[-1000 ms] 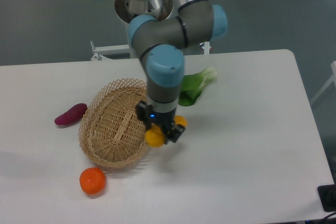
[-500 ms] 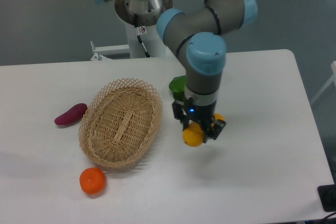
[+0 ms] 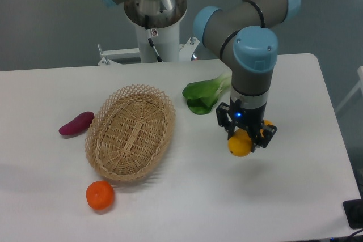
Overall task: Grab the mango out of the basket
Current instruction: 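Hold the mango raised in the gripper beside the bok choy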
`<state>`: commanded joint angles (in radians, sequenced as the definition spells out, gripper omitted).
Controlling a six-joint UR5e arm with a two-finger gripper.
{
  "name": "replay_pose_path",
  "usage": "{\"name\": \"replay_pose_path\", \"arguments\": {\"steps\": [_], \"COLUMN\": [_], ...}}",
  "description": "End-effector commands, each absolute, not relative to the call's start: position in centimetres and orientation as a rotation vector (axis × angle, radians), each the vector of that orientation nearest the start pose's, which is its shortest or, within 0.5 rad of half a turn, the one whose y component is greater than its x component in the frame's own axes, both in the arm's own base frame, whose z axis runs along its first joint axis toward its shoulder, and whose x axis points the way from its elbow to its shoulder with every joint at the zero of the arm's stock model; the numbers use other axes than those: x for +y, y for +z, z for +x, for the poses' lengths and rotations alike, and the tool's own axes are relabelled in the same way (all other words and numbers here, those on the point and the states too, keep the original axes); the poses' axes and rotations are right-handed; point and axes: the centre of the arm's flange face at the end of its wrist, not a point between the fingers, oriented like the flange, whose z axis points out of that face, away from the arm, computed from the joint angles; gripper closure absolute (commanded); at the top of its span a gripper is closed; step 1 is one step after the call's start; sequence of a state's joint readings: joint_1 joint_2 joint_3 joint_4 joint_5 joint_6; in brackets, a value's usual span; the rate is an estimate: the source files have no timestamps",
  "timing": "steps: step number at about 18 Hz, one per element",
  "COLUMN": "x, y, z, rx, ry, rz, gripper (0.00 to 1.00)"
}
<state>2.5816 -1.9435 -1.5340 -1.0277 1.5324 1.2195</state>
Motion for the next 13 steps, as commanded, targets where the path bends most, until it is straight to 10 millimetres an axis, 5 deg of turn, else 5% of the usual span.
{"name": "replay_pose_path", "arguments": {"steps": [13], "x": [45.39], "y": [34.39], "z": [-47.92], "rx": [0.344], "ry": [0.284], "rz": [-3.057], "gripper": [0.48]}}
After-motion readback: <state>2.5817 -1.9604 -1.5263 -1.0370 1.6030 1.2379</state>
